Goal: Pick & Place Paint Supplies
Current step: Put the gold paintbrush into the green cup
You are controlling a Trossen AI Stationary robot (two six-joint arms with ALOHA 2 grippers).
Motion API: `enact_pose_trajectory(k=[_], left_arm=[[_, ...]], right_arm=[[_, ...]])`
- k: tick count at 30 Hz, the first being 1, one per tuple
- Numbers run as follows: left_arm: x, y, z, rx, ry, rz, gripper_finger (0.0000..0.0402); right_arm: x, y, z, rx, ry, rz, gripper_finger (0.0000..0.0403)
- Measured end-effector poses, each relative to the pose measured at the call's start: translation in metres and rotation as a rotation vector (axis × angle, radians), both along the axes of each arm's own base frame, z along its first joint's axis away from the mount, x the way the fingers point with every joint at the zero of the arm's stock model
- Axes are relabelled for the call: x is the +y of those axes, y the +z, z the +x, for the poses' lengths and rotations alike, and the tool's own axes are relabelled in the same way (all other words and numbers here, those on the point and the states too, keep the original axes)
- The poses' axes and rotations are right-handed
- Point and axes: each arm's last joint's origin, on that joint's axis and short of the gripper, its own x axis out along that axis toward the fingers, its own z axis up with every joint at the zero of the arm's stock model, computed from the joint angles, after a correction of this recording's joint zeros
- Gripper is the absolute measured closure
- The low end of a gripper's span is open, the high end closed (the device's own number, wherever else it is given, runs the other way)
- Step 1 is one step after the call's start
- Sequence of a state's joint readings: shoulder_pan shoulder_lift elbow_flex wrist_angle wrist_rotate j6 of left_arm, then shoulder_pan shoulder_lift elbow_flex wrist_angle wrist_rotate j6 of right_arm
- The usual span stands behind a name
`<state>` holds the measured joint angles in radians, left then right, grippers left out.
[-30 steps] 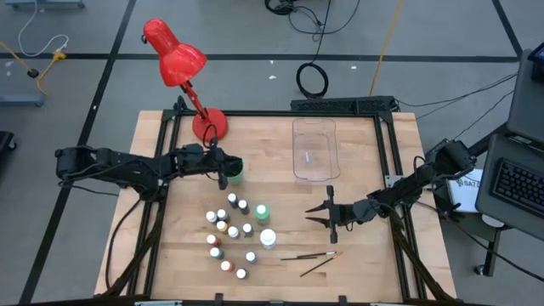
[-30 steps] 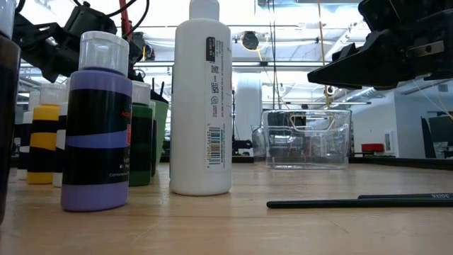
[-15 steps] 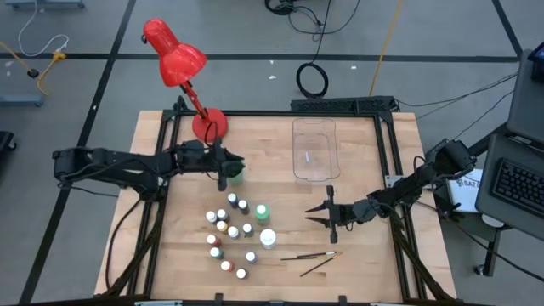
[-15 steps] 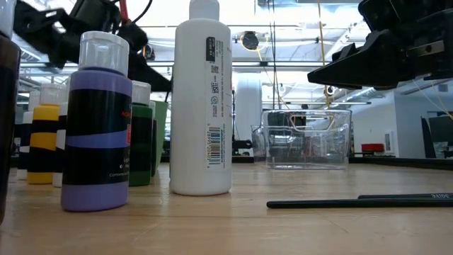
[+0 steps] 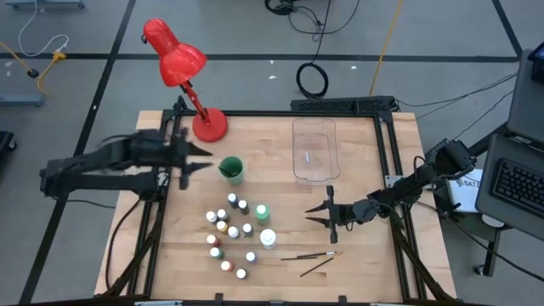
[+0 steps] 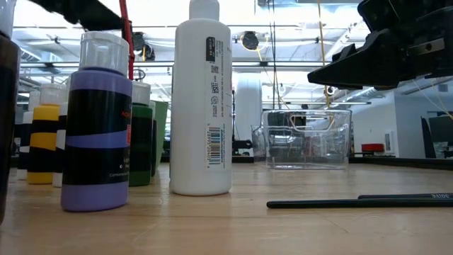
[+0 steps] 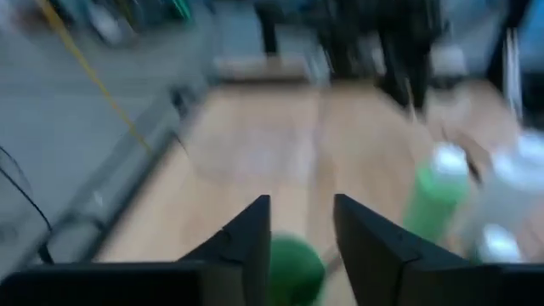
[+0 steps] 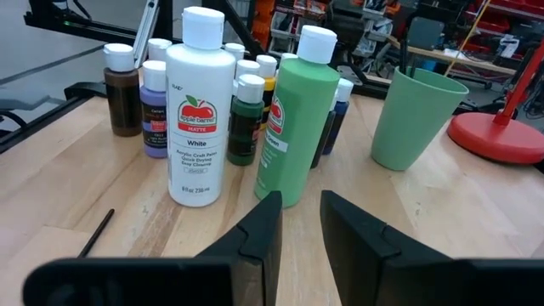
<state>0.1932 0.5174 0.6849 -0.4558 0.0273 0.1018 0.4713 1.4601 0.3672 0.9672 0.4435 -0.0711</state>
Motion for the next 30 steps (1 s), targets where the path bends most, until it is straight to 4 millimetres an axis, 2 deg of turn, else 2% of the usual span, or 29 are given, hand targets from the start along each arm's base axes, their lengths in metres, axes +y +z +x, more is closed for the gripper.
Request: enact_pose_trajectory(k=[3, 6, 10, 14, 18, 23, 30], left_arm=[[-0.002, -0.013, -0.015, -0.222, 0.052, 0.001, 0.0325], [0.000, -0.049, -0.012, -0.298, 0.089, 0.012, 0.0384], [0.005, -0.094, -0.006, -0.274, 0.148, 0.059, 0.0389], [0.009, -0.125, -0.003, -0.220, 0.128, 0.096, 0.0399], [0.008, -0.140, -0.004, -0.142, -0.046, 0.080, 0.0399], [0.013, -0.141, -0.007, -0.134, -0.031, 0.068, 0.0399], [0.014, -0.140, -0.011, -0.163, -0.096, 0.038, 0.0400]], right_arm=[[0.000, 0.000, 0.000, 0.000, -0.001, 0.007, 0.0328], [0.000, 0.000, 0.000, 0.000, -0.001, 0.006, 0.0328], [0.000, 0.000, 0.000, 0.001, 0.001, -0.007, 0.0328], [0.000, 0.000, 0.000, 0.000, 0.005, -0.027, 0.0328], [0.000, 0.000, 0.000, -0.002, 0.010, -0.053, 0.0328], [-0.003, 0.001, 0.002, -0.009, -0.001, -0.071, 0.0328], [-0.006, 0.002, 0.003, -0.016, -0.019, -0.041, 0.0328]])
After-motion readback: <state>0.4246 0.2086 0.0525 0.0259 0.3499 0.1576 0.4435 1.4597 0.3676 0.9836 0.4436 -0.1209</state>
